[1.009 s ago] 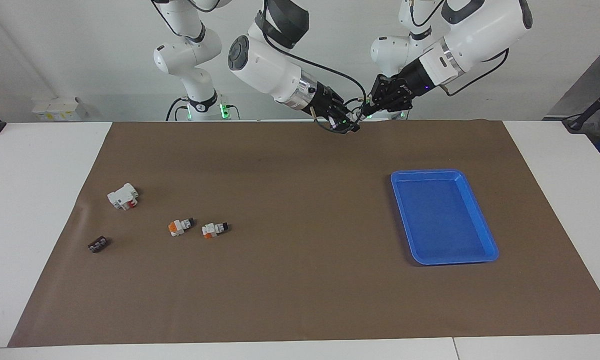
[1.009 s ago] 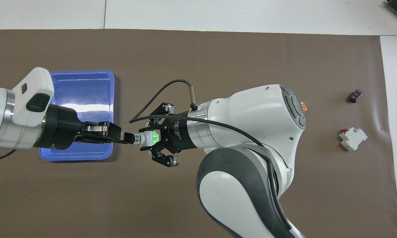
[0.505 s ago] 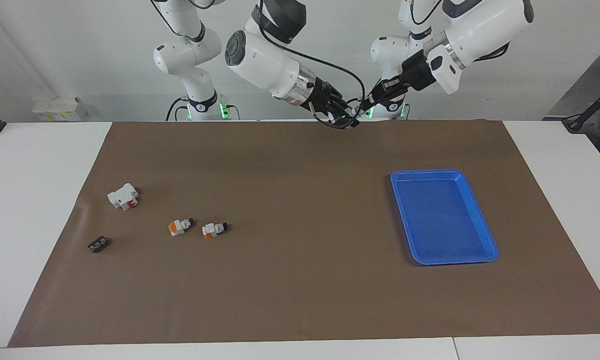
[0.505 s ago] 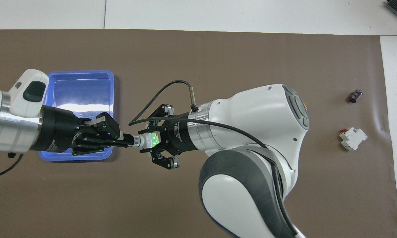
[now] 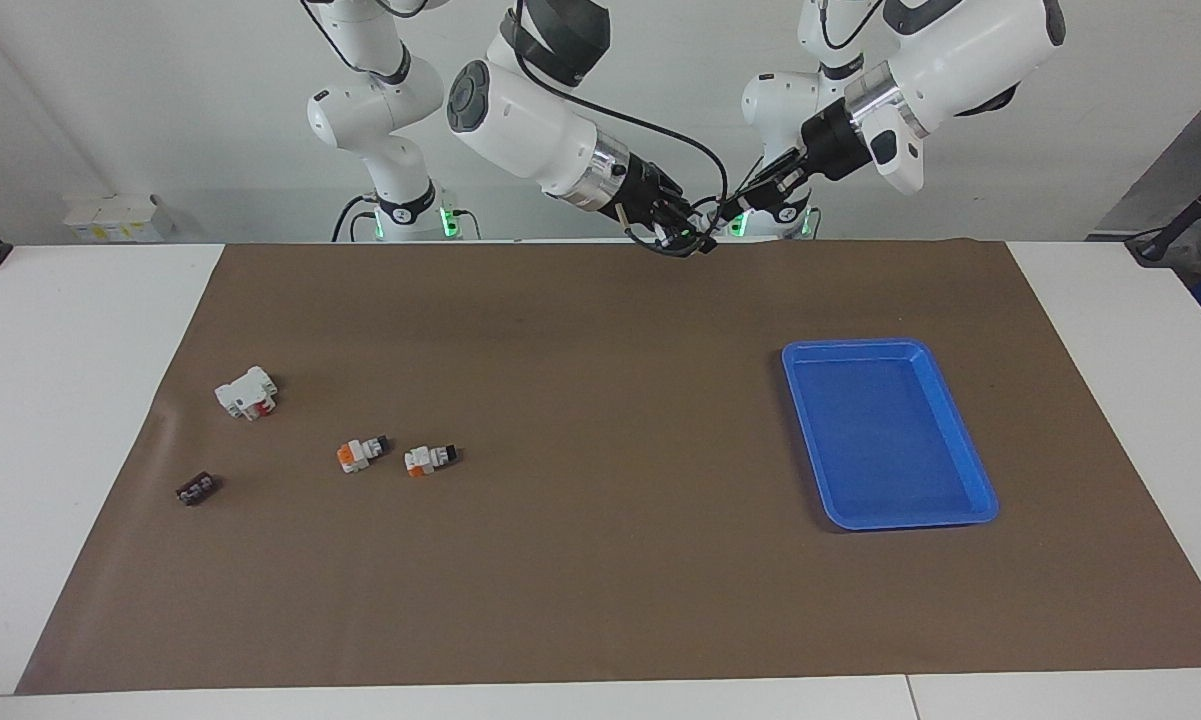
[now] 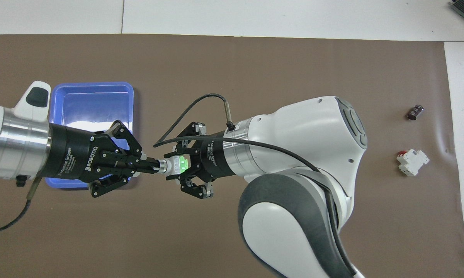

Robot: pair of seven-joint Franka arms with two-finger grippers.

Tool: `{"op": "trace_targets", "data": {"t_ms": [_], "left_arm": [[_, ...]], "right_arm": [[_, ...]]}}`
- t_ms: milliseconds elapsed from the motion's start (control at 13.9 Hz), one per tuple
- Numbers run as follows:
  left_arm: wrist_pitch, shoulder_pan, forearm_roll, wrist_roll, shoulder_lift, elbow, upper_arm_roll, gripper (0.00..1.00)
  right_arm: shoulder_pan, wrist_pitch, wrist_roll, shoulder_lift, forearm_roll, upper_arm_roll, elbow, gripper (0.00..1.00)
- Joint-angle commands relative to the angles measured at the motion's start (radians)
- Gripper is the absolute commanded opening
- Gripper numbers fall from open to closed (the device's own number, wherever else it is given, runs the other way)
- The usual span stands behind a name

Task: Turn and place switch with both arms
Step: 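Open the right gripper and pull it back while the left gripper holds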

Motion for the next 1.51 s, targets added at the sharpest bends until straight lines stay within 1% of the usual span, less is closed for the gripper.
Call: {"op": "trace_targets", "data": {"t_ms": [0,72,216,288,432,505,577,721,937,1081,1153,1225,1297,1441], "left_arm": [[-0.030,-0.010,-0.057,-0.113,-0.029,0.004,-0.021,0.00],[-0.028,-0.009,-0.057,-0.150,-0.029,0.004,-0.021,0.00],[-0.015,0.000,-0.057,-0.312,-0.029,0.005,-0.019,0.00],[-0.015,-0.003,-0.049,-0.351,-0.028,0.007,-0.019,0.00],[-0.016,-0.010,-0.045,-0.356,-0.029,0.004,-0.021,0.00],[-0.016,-0.009,-0.045,-0.357,-0.029,0.002,-0.021,0.00],[-0.016,-0.004,-0.045,-0.362,-0.029,0.004,-0.021,0.00],[-0.015,0.000,-0.045,-0.368,-0.029,0.005,-0.019,0.00],[-0.016,0.002,-0.045,-0.363,-0.029,0.005,-0.018,0.00],[-0.021,0.002,-0.042,-0.350,-0.029,-0.001,-0.018,0.00],[-0.021,0.002,-0.025,-0.342,-0.031,-0.002,-0.018,0.00],[-0.021,0.002,0.019,-0.327,-0.031,-0.002,-0.019,0.00],[-0.021,-0.003,0.062,-0.307,-0.037,-0.007,-0.021,0.00],[-0.019,0.002,0.080,-0.273,-0.058,-0.044,-0.019,0.00]], "right_arm": [[0.002,0.028,0.015,0.023,-0.017,0.008,0.008,0.00],[0.002,0.028,0.015,0.023,-0.017,0.008,0.008,0.00],[0.002,0.028,0.017,0.022,-0.017,0.008,0.008,0.00],[0.002,0.028,0.017,0.022,-0.017,0.008,0.007,0.00],[0.002,0.027,0.026,0.020,-0.017,0.008,0.007,0.00],[0.002,0.019,0.027,0.019,-0.019,0.007,0.007,0.29],[0.002,0.013,0.023,0.016,-0.026,0.005,0.007,0.69],[0.002,0.001,0.018,0.011,-0.060,0.007,0.008,0.67],[0.002,-0.007,0.018,0.010,-0.062,0.007,0.008,0.67],[-0.001,-0.019,0.015,0.002,-0.063,0.005,0.007,0.69],[-0.008,-0.041,0.012,-0.010,-0.071,0.002,0.003,0.79],[-0.029,-0.080,-0.002,-0.023,-0.086,0.003,0.002,0.95],[-0.040,-0.131,-0.031,-0.036,-0.110,0.003,0.002,1.00],[-0.049,-0.194,-0.083,-0.075,-0.156,0.002,-0.015,1.00]]}}
